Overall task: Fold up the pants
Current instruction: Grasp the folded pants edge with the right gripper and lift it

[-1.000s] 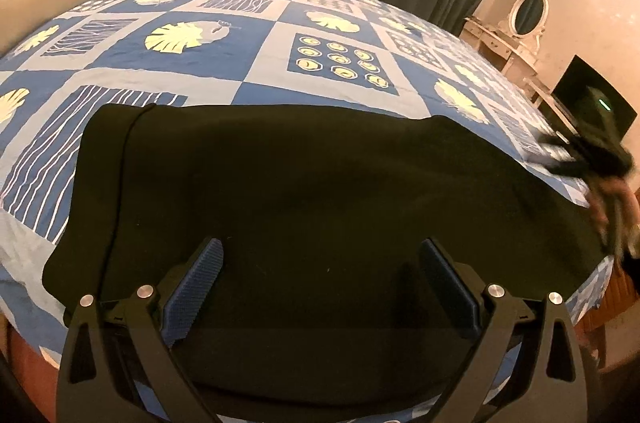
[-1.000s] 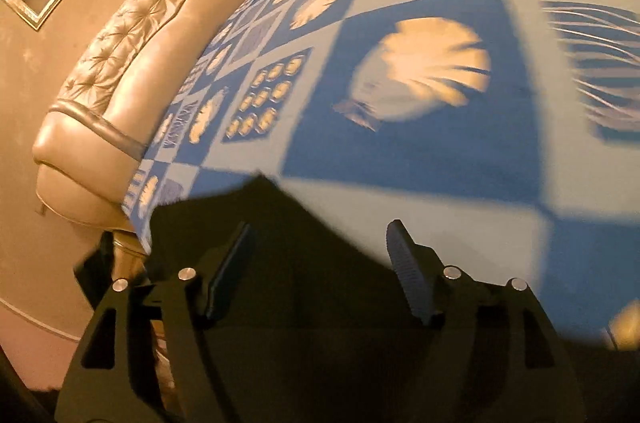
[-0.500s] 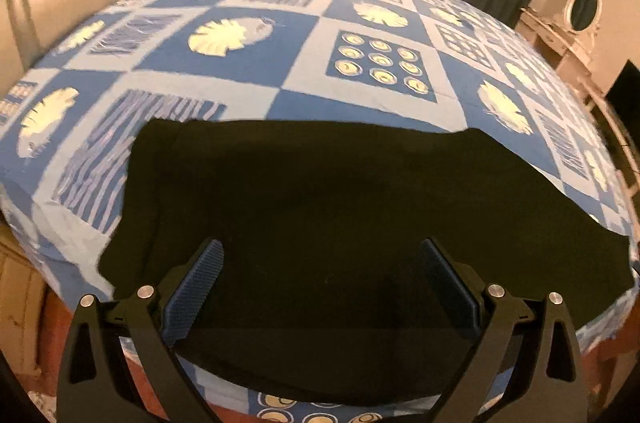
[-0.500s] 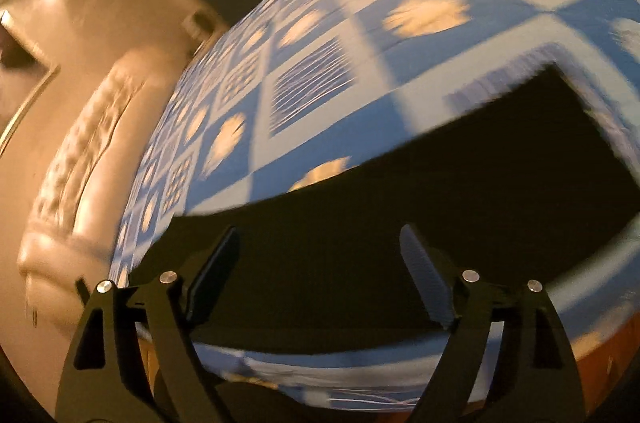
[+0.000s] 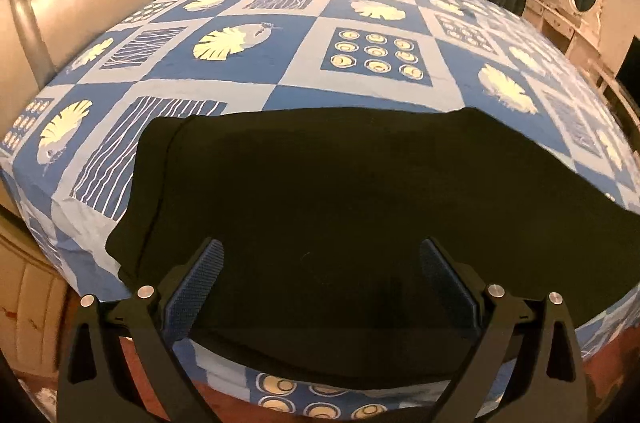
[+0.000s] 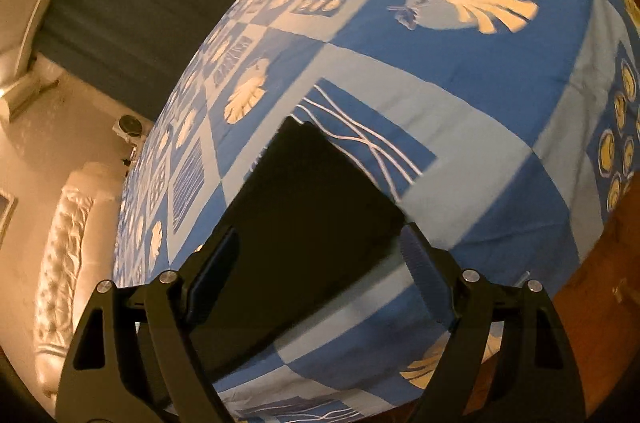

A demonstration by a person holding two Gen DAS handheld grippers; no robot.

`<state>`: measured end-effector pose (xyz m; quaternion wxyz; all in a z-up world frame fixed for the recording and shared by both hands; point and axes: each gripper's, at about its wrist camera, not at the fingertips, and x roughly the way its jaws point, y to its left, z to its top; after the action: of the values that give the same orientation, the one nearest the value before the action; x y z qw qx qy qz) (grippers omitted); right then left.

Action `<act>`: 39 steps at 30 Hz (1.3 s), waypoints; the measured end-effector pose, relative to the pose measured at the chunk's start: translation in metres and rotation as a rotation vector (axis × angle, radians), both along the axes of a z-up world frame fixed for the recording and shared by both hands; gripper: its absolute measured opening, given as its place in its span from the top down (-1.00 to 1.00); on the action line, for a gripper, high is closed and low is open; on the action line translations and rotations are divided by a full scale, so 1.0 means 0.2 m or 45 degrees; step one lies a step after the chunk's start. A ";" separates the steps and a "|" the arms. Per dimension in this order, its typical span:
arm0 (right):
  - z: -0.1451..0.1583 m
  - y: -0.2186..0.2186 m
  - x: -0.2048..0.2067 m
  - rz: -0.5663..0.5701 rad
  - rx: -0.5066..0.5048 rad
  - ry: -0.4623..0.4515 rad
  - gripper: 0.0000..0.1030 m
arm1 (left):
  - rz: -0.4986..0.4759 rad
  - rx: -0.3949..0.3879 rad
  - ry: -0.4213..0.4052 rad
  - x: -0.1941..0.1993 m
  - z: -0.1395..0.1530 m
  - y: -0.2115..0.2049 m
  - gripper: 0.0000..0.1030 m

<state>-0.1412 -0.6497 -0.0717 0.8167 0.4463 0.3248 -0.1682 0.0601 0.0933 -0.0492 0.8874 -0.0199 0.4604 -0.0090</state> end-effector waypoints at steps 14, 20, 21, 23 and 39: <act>-0.25 -0.15 -0.05 -0.155 0.366 -0.344 -0.70 | -0.083 0.033 -0.001 -0.02 0.00 -0.08 -0.89; -0.25 -0.10 0.05 0.022 0.410 -0.411 -0.68 | -0.096 0.023 0.020 -0.01 -0.02 -0.09 -0.89; -0.26 -0.09 0.07 0.023 0.409 -0.396 -0.68 | -0.100 0.029 0.019 -0.01 -0.02 -0.10 -0.89; -0.27 -0.08 0.10 0.005 0.395 -0.375 -0.68 | -0.108 0.041 0.014 -0.01 -0.01 -0.10 -0.89; -0.17 -0.05 0.12 0.000 0.392 -0.385 0.81 | -0.052 -0.012 0.042 -0.01 -0.03 -0.05 -0.89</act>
<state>-0.1179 -0.6589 -0.1059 0.7783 0.5859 0.2206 -0.0477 0.0582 0.0827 -0.0557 0.8792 -0.0149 0.4753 -0.0291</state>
